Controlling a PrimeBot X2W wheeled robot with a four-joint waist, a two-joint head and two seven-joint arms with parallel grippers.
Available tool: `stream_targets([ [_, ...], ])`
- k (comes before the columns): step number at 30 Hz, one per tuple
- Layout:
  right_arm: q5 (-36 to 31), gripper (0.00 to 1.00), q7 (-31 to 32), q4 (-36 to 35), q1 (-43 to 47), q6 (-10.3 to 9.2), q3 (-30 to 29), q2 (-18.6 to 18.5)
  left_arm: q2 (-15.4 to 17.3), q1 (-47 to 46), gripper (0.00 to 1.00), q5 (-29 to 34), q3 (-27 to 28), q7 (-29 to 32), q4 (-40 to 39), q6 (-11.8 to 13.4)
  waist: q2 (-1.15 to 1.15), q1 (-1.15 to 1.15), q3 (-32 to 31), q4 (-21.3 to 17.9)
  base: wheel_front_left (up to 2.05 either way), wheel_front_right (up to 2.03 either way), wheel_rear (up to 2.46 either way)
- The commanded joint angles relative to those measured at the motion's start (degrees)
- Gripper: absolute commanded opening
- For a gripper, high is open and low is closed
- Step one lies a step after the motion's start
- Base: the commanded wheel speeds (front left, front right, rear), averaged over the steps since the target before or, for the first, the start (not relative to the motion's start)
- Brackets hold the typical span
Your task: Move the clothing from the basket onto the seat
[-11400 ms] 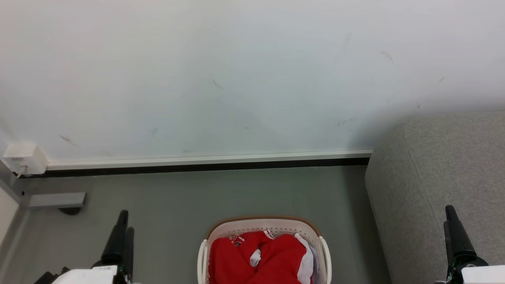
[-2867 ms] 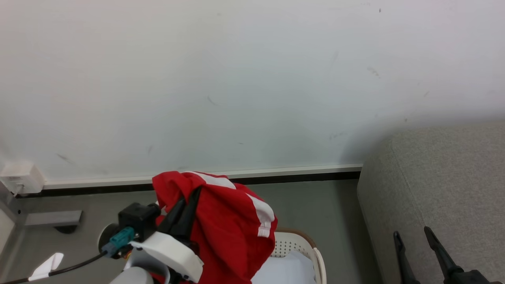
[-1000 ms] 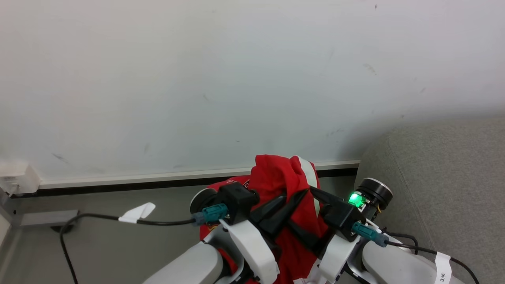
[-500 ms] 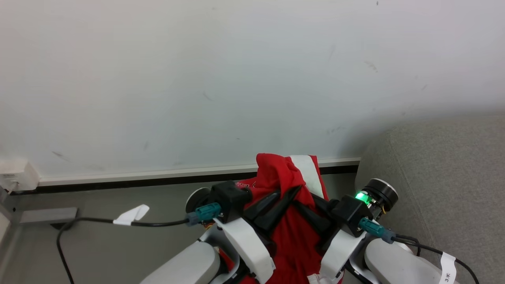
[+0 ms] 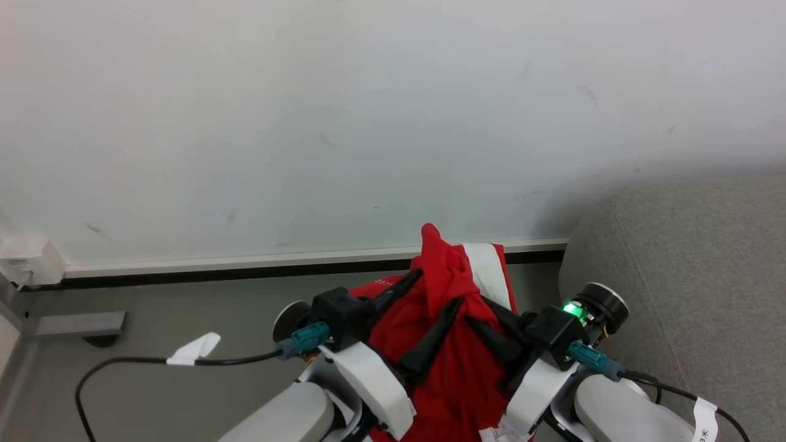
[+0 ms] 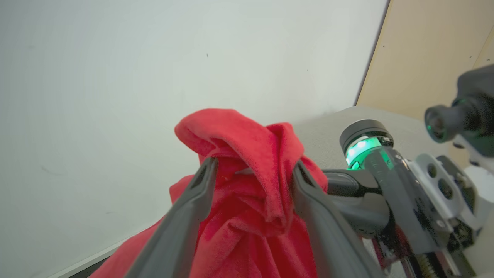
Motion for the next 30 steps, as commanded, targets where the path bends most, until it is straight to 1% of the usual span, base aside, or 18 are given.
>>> stream_targets([
  [1,-0.2,0.0,-0.18,-0.27,0.35,-0.14,-0.36,-0.22,0.21,0.69,1.0,0.55,0.14,-0.24,0.21,0.21,0.0,0.0,0.04,0.06,0.0,0.0,0.0],
  [10,-0.52,0.0,-0.18,-0.71,0.39,-0.14,-2.37,-1.39,0.67,1.3,1.0,0.92,0.42,-1.52,1.01,1.02,0.0,0.0,0.38,0.27,0.0,0.0,0.0],
  [15,-0.76,0.0,-0.18,-0.93,-0.01,-0.14,-3.28,-2.21,1.26,1.74,1.0,1.0,0.55,-1.79,1.15,1.57,0.0,0.0,0.38,-0.61,0.0,0.0,0.0],
  [20,-1.37,0.0,-0.18,-2.1,-0.44,-0.14,-4.9,-3.31,1.41,1.88,1.0,0.9,0.31,-1.7,0.73,1.62,0.0,0.0,0.4,-3.0,0.0,0.0,0.0],
  [30,-1.33,0.0,-0.18,-6.58,-0.68,-0.14,-8.25,-5.87,1.12,1.26,1.0,1.3,-0.71,-1.6,-1.3,1.35,0.0,0.0,1.39,-10.75,0.0,0.0,0.0],
])
